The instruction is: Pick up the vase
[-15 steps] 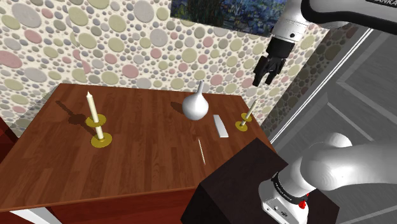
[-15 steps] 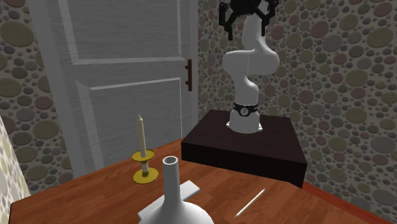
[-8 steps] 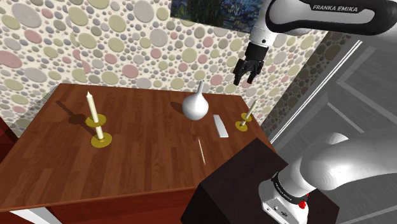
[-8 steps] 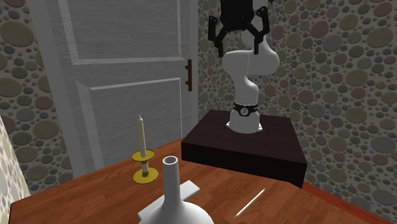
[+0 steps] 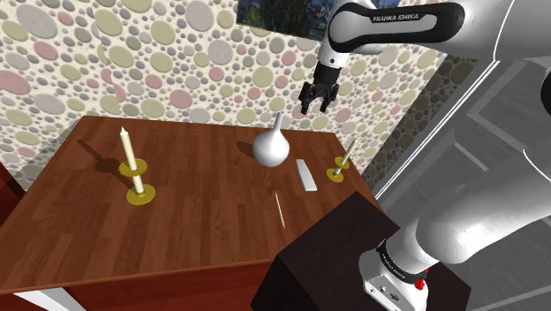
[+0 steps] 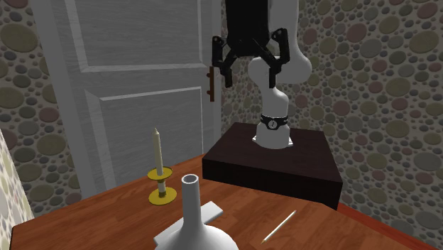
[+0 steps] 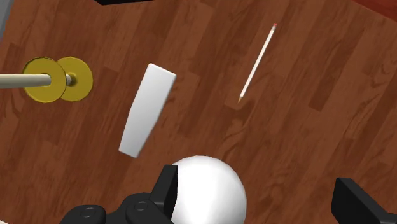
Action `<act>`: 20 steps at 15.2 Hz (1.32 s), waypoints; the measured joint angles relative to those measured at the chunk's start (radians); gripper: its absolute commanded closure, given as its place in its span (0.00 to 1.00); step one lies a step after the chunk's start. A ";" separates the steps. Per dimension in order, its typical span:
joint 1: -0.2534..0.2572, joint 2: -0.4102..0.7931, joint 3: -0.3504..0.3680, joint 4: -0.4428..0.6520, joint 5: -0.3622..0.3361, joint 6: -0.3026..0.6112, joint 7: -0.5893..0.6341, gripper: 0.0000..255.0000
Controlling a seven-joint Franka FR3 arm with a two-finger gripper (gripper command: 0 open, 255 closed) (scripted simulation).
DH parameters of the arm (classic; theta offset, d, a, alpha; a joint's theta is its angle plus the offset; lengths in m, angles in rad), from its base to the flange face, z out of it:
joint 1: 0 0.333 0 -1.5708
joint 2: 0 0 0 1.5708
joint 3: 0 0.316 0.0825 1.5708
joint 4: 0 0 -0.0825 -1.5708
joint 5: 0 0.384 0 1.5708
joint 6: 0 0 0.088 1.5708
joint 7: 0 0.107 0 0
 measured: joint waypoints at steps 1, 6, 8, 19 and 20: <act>-0.003 0.031 -0.003 0.017 -0.002 0.016 -0.002 0.00; -0.007 0.217 -0.008 0.156 -0.007 0.066 0.007 0.00; -0.013 0.304 -0.013 0.237 -0.008 0.074 0.005 0.00; -0.030 0.625 -0.023 0.535 -0.008 0.102 0.014 0.00; -0.029 0.628 -0.023 0.525 -0.007 0.116 0.014 0.00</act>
